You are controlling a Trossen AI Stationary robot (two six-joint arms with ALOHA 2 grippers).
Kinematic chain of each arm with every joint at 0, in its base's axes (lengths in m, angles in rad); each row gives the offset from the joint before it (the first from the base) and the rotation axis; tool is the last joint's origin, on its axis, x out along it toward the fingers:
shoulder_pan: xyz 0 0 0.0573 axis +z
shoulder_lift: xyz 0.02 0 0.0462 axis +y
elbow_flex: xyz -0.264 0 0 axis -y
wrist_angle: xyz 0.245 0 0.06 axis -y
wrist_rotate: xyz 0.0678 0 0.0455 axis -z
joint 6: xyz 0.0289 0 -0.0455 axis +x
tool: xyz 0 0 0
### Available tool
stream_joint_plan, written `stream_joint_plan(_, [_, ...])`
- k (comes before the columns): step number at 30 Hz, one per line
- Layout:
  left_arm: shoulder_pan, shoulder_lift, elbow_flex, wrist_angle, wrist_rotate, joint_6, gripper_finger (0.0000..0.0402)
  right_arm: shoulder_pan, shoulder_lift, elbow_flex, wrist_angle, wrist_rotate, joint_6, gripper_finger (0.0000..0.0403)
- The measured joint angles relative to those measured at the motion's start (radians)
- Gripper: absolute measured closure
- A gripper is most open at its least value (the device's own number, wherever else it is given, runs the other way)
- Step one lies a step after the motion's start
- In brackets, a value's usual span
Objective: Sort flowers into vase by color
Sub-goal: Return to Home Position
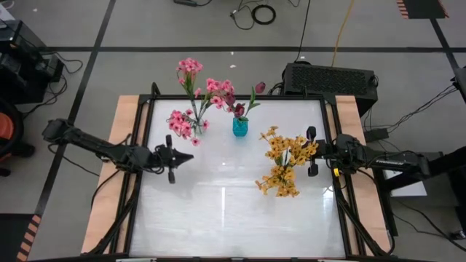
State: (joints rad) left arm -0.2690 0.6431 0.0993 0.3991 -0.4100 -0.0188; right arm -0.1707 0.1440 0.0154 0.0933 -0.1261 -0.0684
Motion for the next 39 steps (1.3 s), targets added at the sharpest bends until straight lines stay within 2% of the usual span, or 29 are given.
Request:
stream_joint_plan(12, [0.051, -0.122, -0.078, -0.004, 0.037, 0.007, 0.0400, 0.000, 0.000, -0.001, -0.027, 0.000, -0.017, 0.0403])
stream_joint_plan(28, [0.053, -0.332, -0.078, -0.254, -0.017, 0.000, 0.0400, 0.000, -0.002, -0.001, -0.037, 0.020, -0.040, 0.0403])
stream_joint_plan(39, [0.053, -0.508, -0.076, -0.372, -0.061, 0.006, 0.0400, 0.000, -0.142, 0.000, -0.025, 0.021, 0.018, 0.0403])
